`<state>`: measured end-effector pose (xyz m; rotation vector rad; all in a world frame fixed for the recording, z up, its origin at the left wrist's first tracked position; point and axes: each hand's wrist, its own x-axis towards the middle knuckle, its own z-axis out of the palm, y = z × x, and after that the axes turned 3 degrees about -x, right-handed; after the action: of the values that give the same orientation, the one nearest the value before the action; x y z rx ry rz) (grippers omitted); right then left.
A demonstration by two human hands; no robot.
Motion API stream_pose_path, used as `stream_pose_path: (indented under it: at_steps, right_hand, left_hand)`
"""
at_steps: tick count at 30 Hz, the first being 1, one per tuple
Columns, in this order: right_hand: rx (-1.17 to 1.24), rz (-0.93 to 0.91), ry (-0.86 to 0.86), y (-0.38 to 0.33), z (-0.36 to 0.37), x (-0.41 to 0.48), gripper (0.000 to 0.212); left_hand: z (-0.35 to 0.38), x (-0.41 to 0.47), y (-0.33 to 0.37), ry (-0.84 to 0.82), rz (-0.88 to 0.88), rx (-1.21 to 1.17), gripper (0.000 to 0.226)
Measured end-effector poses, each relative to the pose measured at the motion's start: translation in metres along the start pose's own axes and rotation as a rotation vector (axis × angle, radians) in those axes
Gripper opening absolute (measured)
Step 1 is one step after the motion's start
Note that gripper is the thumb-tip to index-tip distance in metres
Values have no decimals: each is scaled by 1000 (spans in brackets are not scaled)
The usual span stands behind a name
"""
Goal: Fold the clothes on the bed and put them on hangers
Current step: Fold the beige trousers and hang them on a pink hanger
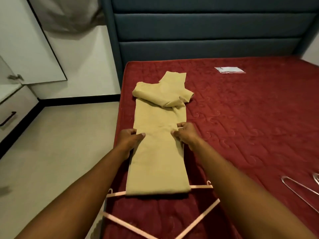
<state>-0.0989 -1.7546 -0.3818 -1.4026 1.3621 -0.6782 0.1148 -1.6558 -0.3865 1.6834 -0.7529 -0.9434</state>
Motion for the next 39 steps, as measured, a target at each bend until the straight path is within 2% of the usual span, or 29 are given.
stream_pose_path:
  at_steps: [3, 6, 8, 11, 13, 16, 19, 25, 27, 29, 32, 35, 39]
  right_hand:
    - [50, -160, 101, -26, -5, 54, 32]
    - [3, -271, 260, -38, -5, 101, 37]
    - [-198, -224, 291, -29, 3, 123, 42]
    - [-404, -142, 374, 1, 21, 142, 30]
    - [-428, -108, 459, 4, 28, 147, 22]
    - [-408, -81, 495, -7, 25, 159, 10]
    - [-388, -103, 523, -22, 25, 170, 13]
    - [-199, 51, 637, -36, 34, 196, 13]
    - [-274, 29, 670, -27, 36, 198, 10]
    - [-499, -58, 692, -17, 40, 189, 6]
    - [-637, -145, 569, -6, 38, 165, 18]
    - [-702, -252, 345, 1, 25, 132, 18]
    - [-840, -440, 23, 18, 8, 77, 42]
  left_hand:
    - [10, 62, 24, 57, 129, 51, 39]
    - [19, 111, 43, 94, 263, 194, 15]
    - [27, 137, 39, 94, 284, 386, 22]
    - [39, 159, 23, 138, 275, 562, 24]
    - [45, 169, 21, 208, 263, 592, 20]
    - [51, 188, 30, 268, 275, 609, 23]
    - [57, 204, 40, 281, 273, 632, 22]
    - [60, 229, 43, 294, 321, 635, 11]
    - [59, 229, 36, 298, 365, 622, 17]
    - [60, 219, 30, 299, 376, 668, 23]
    - [54, 193, 22, 222, 383, 671, 24]
    - [34, 145, 26, 32, 384, 630, 49]
    - [9, 77, 24, -221, 396, 813, 49]
